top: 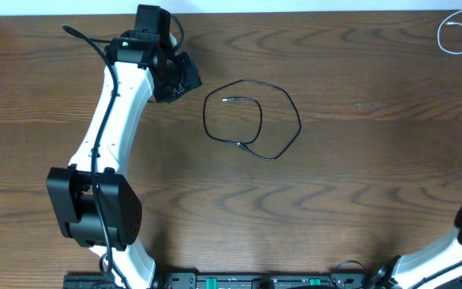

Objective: Untangle cables
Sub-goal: 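Pull the black cable out to the right with the right gripper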

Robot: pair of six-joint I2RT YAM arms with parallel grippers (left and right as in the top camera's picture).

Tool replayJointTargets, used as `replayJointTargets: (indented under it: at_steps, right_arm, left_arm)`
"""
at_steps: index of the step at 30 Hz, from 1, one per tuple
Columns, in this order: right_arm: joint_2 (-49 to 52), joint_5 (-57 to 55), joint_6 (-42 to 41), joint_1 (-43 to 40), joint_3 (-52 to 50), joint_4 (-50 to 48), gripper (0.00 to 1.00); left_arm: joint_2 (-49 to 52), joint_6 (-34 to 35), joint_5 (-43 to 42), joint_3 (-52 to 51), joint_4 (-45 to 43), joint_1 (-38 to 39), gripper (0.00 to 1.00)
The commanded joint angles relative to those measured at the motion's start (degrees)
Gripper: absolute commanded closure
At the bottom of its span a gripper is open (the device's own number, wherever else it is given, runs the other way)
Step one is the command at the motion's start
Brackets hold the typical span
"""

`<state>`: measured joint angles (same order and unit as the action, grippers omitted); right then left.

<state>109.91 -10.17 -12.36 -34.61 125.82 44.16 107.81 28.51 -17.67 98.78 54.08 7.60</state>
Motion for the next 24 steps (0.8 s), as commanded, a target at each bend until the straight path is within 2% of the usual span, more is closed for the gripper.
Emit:
replayJointTargets:
  at_steps: [1,7,12,14,15,16,17,21,24]
  right_arm:
    - [4.48,-0.85,0.46,-0.07,0.07,5.44,0.99]
    - [12.28,-1.66,-7.67,-0.20,0.04,18.82,0.99]
    - [17.16,-1.05,-8.79,-0.35,0.04,22.21,0.99]
    - [18.64,-1.01,-8.57,-0.39,0.04,22.32,0.84]
    - [19.32,-1.03,-8.59,-0.39,0.04,22.32,0.63]
    - [20.02,-0.98,-8.59,-0.39,0.04,22.25,0.27]
    - [20.46,-0.66,-8.57,-0.28,0.04,22.08,0.03]
    - [19.98,1.70,-7.61,-0.17,0.09,22.03,0.01]
    - [17.84,9.14,-2.51,-0.17,0.13,21.75,0.01]
  left_arm:
    - [0.55,-0.35,0.79,-0.70,0.26,-0.11,0.57]
    - [0.55,-0.35,0.76,-0.70,0.26,-0.11,0.57]
    - [0.55,-0.35,0.79,-0.70,0.26,-0.11,0.56]
    - [0.55,-0.35,0.76,-0.70,0.26,-0.11,0.57]
    - [0.55,-0.35,0.79,-0.70,0.26,-0.11,0.56]
    - [0.55,-0.37,0.76,-0.70,0.26,-0.11,0.57]
    - [0.55,-0.37,0.76,-0.70,0.26,-0.11,0.57]
    - [0.55,-0.37,0.76,-0.70,0.26,-0.11,0.57]
    - [0.55,-0.35,0.76,-0.70,0.26,-0.11,0.57]
